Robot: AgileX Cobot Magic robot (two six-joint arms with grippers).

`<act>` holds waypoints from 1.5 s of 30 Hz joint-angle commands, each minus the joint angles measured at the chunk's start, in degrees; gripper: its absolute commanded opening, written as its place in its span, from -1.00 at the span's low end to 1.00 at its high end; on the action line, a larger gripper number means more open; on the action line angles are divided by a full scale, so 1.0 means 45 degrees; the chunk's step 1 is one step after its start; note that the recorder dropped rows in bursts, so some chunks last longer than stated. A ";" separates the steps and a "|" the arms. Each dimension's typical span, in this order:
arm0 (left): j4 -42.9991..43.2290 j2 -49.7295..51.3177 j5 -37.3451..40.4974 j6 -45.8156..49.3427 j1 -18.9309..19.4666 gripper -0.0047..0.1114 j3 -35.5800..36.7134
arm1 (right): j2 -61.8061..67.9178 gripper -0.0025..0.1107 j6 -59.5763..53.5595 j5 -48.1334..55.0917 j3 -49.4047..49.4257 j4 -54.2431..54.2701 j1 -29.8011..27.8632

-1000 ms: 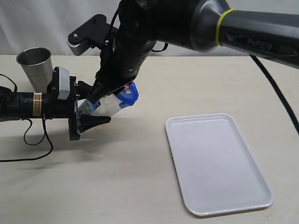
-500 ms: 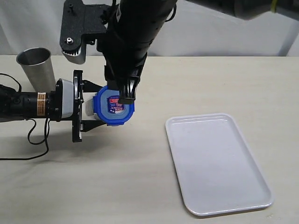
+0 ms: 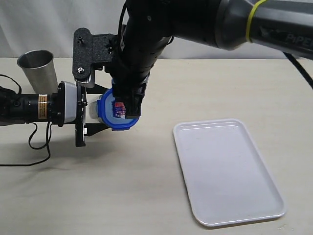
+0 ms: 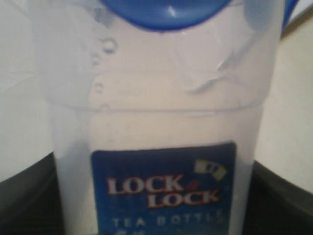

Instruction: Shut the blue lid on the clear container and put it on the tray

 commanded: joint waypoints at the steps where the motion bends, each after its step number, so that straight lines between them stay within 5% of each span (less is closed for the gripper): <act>1: -0.0245 -0.0164 -0.0302 -0.0278 -0.0018 -0.92 -0.0050 | 0.0229 -0.14 0.0130 0.0037 0.0037 0.0002 -0.0250; 15: -0.0313 -0.0164 -0.0302 -0.0627 -0.0018 -0.92 -0.0050 | 0.1190 -0.14 -0.1769 0.1161 0.0037 0.2190 -0.0194; 23: -0.0460 -0.0164 -0.0302 -0.1055 -0.0018 -0.92 -0.0050 | 0.1854 -0.52 -0.2042 0.1960 0.0037 0.2828 -0.0194; 45: -0.0553 -0.0164 -0.0302 -0.1913 -0.0018 -0.92 -0.0050 | 0.2381 -0.63 -0.2594 0.2099 0.0037 0.4100 -0.0194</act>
